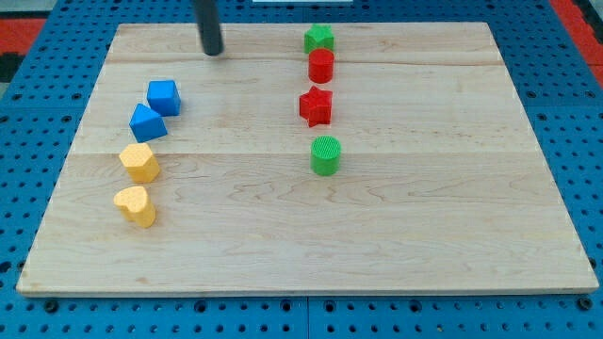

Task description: Move the green star slightly to the right side

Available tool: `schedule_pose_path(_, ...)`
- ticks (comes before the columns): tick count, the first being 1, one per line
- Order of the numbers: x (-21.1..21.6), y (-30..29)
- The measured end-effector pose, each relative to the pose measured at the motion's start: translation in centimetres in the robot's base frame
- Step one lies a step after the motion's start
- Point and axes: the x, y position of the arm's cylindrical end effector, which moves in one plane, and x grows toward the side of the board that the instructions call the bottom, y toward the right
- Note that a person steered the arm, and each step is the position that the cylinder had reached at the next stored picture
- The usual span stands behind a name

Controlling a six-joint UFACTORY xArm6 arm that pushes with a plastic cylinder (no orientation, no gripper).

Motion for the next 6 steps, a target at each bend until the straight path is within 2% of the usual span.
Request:
schedule_pose_path(1,6.1,3.7)
schedule_pose_path(2,5.5,3.5)
schedule_pose_path(4,-7.6,4.0)
schedule_pose_path(5,-7.4,9.2)
schedule_pose_path(6,-5.9,17.3)
